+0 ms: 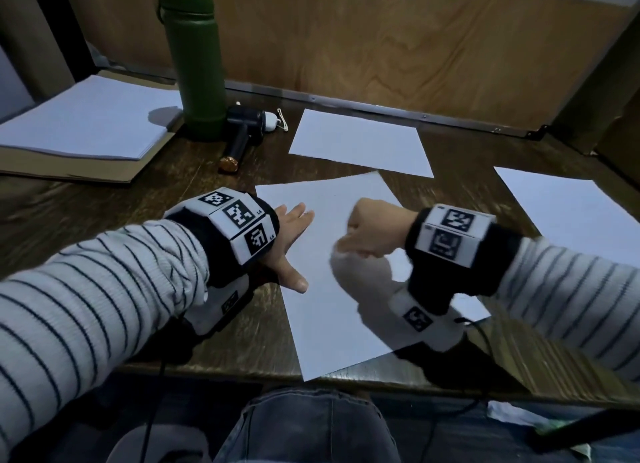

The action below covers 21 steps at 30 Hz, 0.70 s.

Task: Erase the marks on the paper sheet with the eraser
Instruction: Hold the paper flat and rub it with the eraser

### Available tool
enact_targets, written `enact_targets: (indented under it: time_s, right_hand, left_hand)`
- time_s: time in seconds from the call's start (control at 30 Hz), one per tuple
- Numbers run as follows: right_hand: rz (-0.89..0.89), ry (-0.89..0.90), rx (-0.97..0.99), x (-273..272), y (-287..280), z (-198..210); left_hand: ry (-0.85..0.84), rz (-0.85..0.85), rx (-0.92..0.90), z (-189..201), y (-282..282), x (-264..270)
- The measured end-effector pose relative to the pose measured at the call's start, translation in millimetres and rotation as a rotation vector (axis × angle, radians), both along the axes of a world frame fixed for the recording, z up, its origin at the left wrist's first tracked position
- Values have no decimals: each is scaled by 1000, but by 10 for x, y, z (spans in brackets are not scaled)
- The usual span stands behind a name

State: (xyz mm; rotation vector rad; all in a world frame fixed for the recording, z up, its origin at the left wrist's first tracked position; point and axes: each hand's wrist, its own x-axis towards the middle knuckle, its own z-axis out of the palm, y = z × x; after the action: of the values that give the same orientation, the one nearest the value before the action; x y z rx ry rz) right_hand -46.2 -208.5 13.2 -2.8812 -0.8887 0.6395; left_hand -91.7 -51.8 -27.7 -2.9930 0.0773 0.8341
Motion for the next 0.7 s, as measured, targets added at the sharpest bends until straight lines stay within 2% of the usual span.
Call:
enact_targets:
  time_s: [0.07,0.17,0.3,0.37,0.5,0.6,0.7]
  right_hand:
    - [-44,-45,-55,82,-201,39]
    - [-93,-12,-103,150,-372,55]
    - [-42,48,-188,203,-388,64]
    - [-4,72,-136,240,-336,94]
    - [138,60,99,324,-81,121]
    - [287,42,147,351,210,85]
    - [318,6,187,414,491,5]
  left_hand:
    - [17,-4,-8,56,-19,-9]
    - [49,-16,-33,145,-45,-12]
    - [60,65,-87,206,19,-7]
    - [12,128,-62,185,61,-10]
    - [-7,176,10,78,98,-12]
    - [-29,192,-16,-2,117,-12]
    - [-36,207,-15,-79,172,-8]
